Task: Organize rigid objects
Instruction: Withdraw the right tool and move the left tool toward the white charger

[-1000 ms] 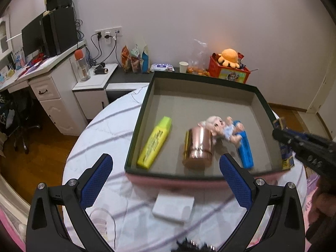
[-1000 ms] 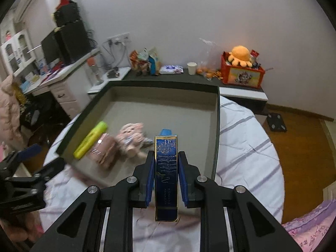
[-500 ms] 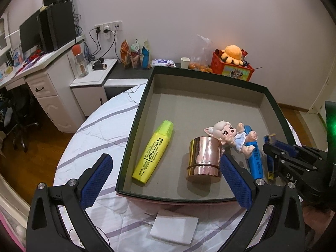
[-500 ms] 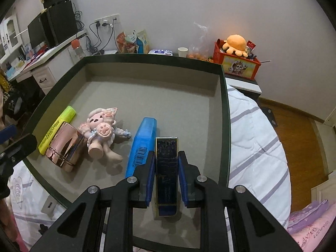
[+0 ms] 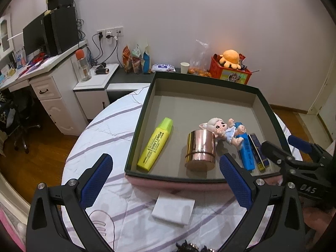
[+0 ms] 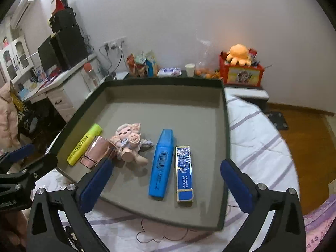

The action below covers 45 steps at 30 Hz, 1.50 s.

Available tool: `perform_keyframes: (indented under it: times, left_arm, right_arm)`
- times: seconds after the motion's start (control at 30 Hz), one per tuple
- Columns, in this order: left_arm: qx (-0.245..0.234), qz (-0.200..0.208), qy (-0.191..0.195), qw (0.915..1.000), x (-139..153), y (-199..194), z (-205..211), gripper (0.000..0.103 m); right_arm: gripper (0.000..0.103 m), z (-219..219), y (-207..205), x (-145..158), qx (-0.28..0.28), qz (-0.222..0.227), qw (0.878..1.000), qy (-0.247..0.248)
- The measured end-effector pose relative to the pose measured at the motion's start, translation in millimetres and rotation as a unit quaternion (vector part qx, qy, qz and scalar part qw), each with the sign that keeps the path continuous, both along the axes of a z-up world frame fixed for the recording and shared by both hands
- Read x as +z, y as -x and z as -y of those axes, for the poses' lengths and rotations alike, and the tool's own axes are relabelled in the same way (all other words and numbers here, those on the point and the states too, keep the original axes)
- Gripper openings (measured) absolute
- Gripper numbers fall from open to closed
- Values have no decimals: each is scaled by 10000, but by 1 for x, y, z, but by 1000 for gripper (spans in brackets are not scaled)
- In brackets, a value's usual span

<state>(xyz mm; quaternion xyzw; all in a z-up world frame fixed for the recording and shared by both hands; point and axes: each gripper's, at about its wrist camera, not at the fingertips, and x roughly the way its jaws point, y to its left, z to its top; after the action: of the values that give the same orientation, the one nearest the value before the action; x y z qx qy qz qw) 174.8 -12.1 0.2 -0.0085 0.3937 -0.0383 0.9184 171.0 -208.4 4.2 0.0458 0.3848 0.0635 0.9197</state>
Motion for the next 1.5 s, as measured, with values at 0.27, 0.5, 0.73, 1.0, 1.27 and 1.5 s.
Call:
perform_keyframes:
  times: [0.27, 0.5, 0.73, 1.0, 1.27, 1.5]
  left_arm:
    - [-28, 14, -53, 10000, 4, 27, 1, 103]
    - [-101, -45, -81, 9999, 1, 55, 4, 103]
    - [-114, -85, -127, 9998, -3, 81, 3, 103]
    - [-112, -250, -124, 9995, -16, 105, -4, 103]
    - [-255, -279, -268, 9989, -25, 106, 3, 103]
    - [-358, -478, -277, 9978, -42, 57, 2, 103]
  right_arm:
    - [103, 5, 31, 7, -145, 116, 9997, -138]
    - [103, 10, 60, 13, -242, 178, 9995, -96]
    - [103, 12, 86, 20, -292, 259, 9992, -86]
    - [103, 12, 117, 20, -338, 260, 9990, -98]
    - [103, 6, 130, 14, -278, 166, 9994, -113]
    - [103, 0, 118, 11, -237, 102, 9996, -69]
